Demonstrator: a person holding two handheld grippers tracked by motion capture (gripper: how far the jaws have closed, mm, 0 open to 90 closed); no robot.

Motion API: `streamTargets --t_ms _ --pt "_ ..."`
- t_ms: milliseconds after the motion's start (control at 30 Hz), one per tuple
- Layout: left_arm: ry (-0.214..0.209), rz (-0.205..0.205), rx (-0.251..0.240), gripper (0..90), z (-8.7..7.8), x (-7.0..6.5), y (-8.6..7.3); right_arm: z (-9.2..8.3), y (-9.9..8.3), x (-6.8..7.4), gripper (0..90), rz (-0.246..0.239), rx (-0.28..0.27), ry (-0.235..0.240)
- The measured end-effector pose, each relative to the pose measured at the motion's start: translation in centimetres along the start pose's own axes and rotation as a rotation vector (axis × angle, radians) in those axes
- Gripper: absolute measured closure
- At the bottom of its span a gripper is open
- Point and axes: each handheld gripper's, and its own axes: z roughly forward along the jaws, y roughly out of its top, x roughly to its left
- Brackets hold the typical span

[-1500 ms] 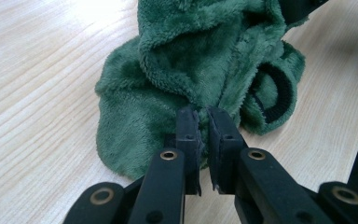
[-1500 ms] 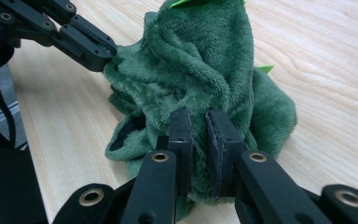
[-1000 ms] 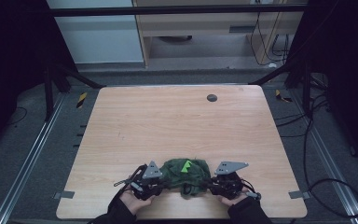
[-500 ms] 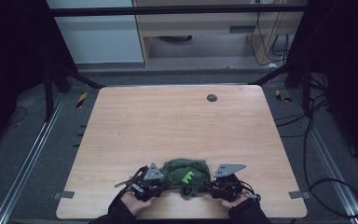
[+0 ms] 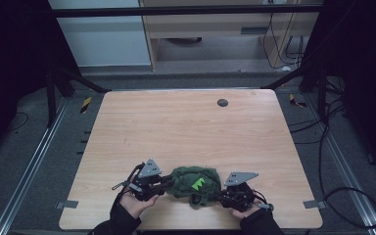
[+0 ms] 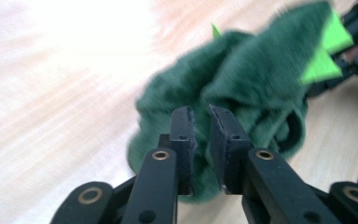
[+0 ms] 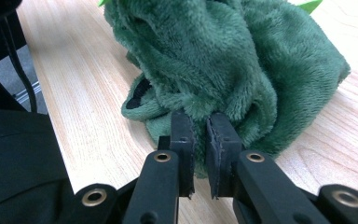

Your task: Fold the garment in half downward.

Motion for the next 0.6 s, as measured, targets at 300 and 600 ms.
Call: streamTargets --t_ms 300,600 --pt "0.004 -0.004 0.004 89.2 1.6 1.1 1.9 0.1 0.1 0.0 82.4 0.0 0.004 0.005" --pt "-0.055 0.028 0.052 89.4 4.3 0.4 2.6 0.0 0.1 0.0 82.2 -0.005 0.001 0.005"
